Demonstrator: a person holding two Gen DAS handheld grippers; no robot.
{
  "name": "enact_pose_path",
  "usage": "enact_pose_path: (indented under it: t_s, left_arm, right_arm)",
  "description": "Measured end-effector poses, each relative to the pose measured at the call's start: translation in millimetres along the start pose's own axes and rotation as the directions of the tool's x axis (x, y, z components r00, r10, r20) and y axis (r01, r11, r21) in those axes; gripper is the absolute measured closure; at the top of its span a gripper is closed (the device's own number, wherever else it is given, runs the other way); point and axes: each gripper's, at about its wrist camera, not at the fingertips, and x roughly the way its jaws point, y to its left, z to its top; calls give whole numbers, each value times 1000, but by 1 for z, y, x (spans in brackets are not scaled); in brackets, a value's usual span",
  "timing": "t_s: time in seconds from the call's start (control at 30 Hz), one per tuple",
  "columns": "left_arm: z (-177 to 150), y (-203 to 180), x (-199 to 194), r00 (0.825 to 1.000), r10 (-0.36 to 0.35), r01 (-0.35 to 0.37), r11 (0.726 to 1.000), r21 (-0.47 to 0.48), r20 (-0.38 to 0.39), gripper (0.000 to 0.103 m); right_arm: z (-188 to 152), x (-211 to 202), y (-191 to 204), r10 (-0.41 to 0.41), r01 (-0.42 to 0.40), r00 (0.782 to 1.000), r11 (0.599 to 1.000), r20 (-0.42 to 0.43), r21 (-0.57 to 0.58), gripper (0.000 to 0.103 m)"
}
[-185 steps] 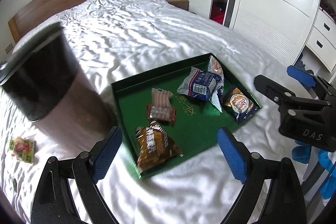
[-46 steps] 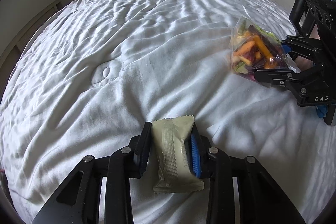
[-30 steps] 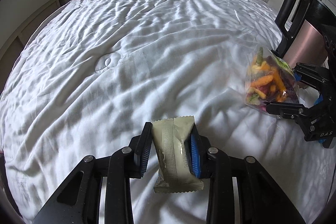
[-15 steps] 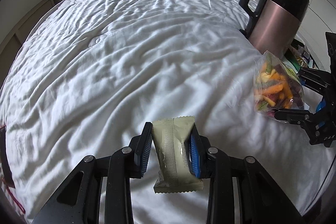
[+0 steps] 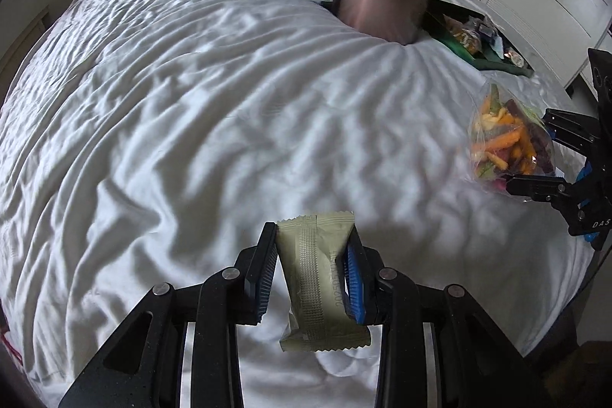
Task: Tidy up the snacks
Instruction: 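Lift both held snacks off the bed with both tools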
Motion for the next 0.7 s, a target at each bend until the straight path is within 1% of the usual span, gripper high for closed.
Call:
enact_pose_path:
  t_s: [0.13,0.23,0.4,0.6,0.7]
  left_arm:
    - [8,-45,6,999,-42,43,997,68,-12,75]
    - [18,-81,11,997,-79,80,990,118,-15,75]
    - [37,-137,18,991,-134,133,972,194,-9,75]
    - [68,-185,21,984,-178,169,956,240,17,75]
    - [86,-204,19,982,-181,164,953,255,46,75]
  right_arm:
    - [-31,-31,-34,-79,78,997,994,6,81,0]
    - [-46,-50,-58,-134,132,991,982,9,134,0]
    - [-69,-80,-94,-225,216,974,954,20,207,0]
    - [-84,-105,-129,-294,269,955,921,47,282,0]
    - [-86,-114,-143,-317,285,946,909,62,305,0]
